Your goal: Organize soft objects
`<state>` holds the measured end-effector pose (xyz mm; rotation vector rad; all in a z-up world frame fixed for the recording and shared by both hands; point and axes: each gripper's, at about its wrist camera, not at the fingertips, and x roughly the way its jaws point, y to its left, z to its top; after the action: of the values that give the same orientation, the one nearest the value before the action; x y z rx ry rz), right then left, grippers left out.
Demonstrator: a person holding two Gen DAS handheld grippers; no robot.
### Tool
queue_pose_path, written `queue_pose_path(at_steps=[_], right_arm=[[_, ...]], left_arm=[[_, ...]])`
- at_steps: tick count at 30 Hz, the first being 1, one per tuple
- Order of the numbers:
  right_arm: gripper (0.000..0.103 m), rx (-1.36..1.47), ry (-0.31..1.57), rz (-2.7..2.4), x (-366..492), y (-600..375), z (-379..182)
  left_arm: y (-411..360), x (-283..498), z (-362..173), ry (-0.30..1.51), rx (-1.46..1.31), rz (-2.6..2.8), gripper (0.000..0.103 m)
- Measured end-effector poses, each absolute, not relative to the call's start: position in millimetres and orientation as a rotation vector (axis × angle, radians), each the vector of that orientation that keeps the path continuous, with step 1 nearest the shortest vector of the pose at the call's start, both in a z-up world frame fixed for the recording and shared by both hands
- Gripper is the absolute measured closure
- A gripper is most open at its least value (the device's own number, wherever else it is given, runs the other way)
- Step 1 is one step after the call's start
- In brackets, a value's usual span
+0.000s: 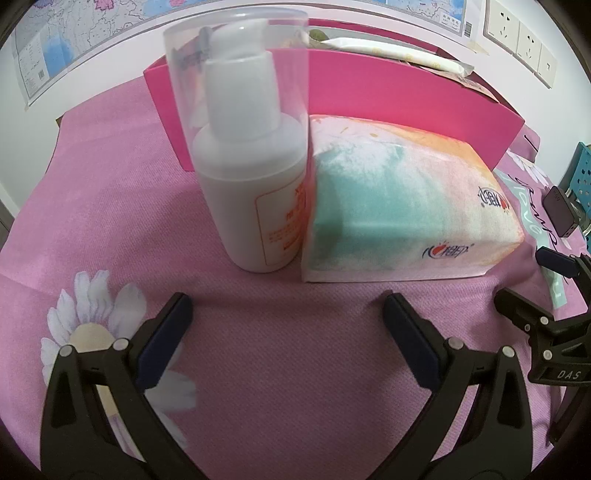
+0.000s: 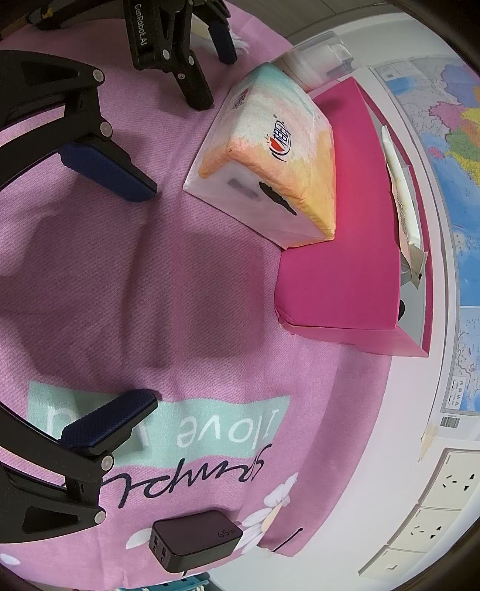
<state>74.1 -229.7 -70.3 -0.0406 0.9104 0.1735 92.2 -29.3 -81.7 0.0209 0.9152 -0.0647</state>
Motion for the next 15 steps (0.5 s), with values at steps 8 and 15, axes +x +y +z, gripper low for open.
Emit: queue_pose_path(at_steps=[8,15], right_arm=[[0.0,-0.04,0.91,0.173,74.0,-229.6,-70.3],[0.0,-0.041,0.91,0.173,74.0,-229.7,-70.3]], left_arm=[[-29.6,92.2,-81.6,0.915,0.021,-0.065,0.0],[-29.1,92.3,-81.8,0.915,0.021,-0.065,0.0]])
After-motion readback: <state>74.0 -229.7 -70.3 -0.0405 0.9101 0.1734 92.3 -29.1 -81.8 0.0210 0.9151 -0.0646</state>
